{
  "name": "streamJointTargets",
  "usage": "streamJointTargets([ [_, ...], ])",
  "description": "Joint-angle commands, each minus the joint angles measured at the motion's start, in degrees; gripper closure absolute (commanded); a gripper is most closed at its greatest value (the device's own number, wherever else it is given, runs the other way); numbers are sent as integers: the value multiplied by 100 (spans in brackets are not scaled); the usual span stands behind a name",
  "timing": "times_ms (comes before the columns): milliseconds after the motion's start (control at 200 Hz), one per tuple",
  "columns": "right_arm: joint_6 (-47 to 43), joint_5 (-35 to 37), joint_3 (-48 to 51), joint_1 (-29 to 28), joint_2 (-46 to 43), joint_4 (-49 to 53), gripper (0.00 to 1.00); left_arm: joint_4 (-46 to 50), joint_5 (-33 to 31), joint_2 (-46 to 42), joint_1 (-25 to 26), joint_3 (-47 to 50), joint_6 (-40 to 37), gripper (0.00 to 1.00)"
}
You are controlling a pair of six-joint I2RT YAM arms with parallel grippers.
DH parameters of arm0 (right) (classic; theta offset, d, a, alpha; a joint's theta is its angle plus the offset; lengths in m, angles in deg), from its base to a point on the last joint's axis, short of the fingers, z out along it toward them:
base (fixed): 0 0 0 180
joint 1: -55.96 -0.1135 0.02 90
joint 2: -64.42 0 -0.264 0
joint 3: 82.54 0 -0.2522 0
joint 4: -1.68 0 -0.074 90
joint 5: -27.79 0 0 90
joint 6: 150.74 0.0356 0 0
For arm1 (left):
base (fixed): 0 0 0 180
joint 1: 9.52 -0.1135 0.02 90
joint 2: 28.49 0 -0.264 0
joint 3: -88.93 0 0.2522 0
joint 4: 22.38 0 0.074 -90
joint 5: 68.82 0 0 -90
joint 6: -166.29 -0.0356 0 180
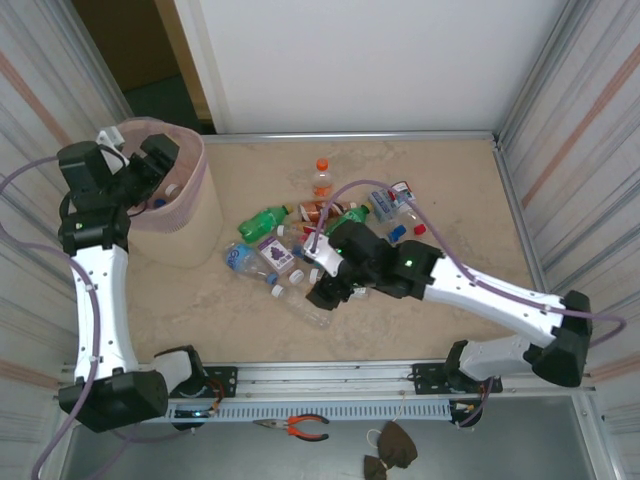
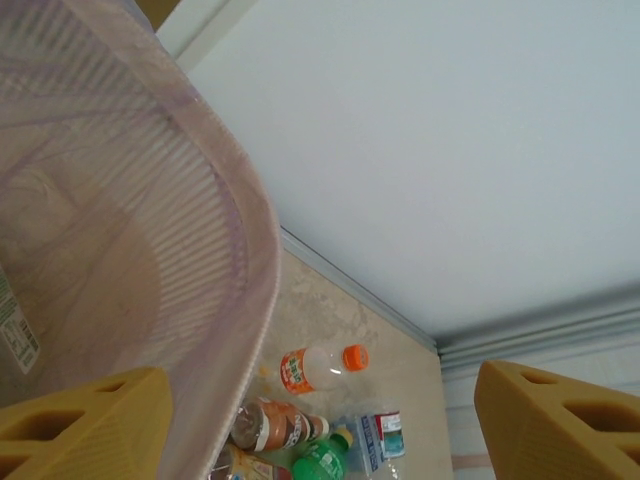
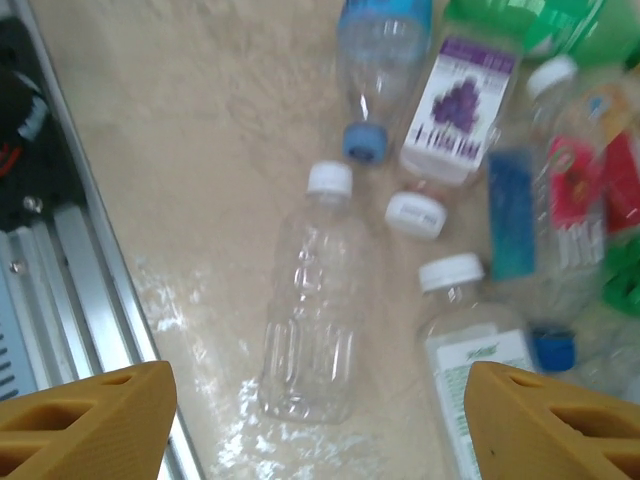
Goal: Put the plastic bottles in the bin
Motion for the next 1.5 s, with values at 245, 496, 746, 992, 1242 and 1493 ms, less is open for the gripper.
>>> streamJointTargets([
  [245, 661, 221, -28, -231, 1259, 495, 25, -232, 614, -523, -18, 541, -710, 21],
  [496, 661, 256, -139, -241, 2109, 460, 24, -244, 609, -668, -18, 627, -729, 21],
  [746, 639, 247, -211, -229, 2581, 340, 27, -228, 590, -664, -19, 594, -763, 21],
  [992, 578, 124, -224, -235, 2912, 277, 29, -248, 581, -641, -19, 592, -730, 21],
  [1242, 551, 57, -213, -235, 2989, 238, 33, -235, 593, -641, -16, 598, -722, 21],
  [1493, 540, 109, -184, -229, 2661, 241, 41, -220, 590, -664, -16, 597, -678, 22],
])
